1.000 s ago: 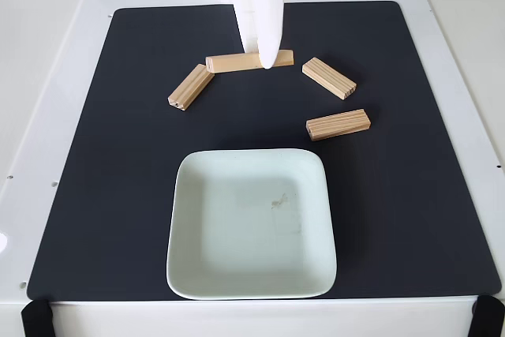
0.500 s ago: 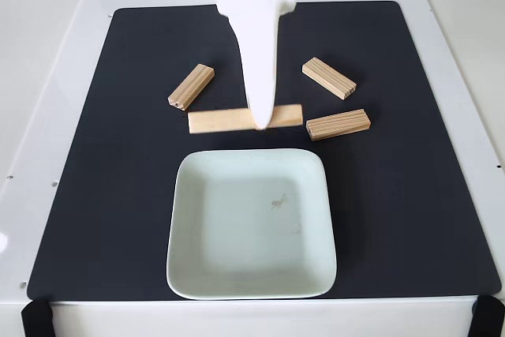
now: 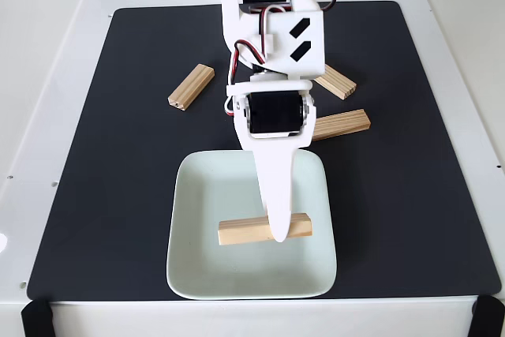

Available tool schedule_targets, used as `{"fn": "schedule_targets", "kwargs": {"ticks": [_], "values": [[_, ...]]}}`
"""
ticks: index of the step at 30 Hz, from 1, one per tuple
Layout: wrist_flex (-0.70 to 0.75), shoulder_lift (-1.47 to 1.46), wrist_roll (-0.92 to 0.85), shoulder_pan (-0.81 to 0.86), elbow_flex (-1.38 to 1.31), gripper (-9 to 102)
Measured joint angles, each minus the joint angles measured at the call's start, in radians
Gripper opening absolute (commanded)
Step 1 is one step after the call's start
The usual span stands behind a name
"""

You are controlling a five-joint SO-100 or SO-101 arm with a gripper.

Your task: Pick up the wooden block and place them on the plate.

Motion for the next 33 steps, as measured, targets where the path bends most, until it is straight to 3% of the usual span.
{"fn": "schedule_targets", "kwargs": {"ticks": [28, 33], "values": [[-0.002, -0.123, -0.008, 0.005, -0.091, 0], [-0.002, -0.123, -0.008, 0.005, -0.091, 11]]}}
